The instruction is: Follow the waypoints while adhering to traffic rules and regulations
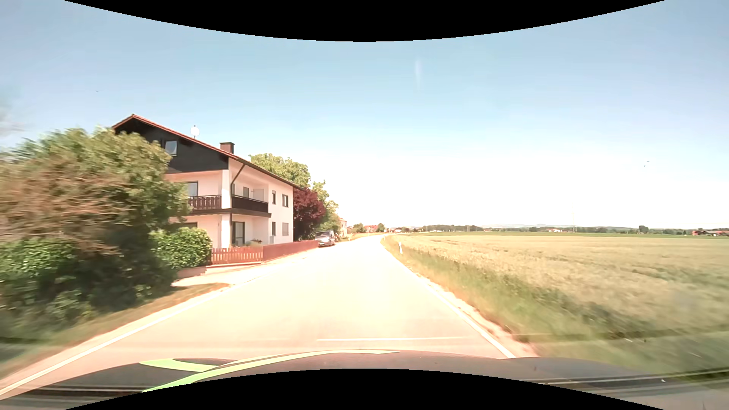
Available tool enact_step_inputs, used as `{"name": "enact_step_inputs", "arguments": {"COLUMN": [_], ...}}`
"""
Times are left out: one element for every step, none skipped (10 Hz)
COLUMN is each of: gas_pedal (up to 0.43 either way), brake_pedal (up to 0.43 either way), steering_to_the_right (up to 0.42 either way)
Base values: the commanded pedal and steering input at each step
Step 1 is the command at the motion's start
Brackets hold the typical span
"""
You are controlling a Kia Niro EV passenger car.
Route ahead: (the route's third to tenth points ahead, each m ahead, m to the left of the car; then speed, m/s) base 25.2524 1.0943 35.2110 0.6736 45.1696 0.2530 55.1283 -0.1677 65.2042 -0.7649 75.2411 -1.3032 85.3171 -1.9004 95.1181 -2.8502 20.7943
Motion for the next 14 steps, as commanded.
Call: {"name": "enact_step_inputs", "arguments": {"gas_pedal": [0.157,0.157,0.157,0.157,0.157,0.157,0.157,0.157,0.157,0.157,0.157,0.157,0.157,0.157], "brake_pedal": [0.000,0.000,0.000,0.000,0.000,0.000,0.000,0.000,0.000,0.000,0.000,0.000,0.000,0.000], "steering_to_the_right": [0.012,0.007,0.002,-0.003,-0.004,-0.003,0.000,0.002,0.003,0.003,0.003,0.003,0.003,0.003]}}
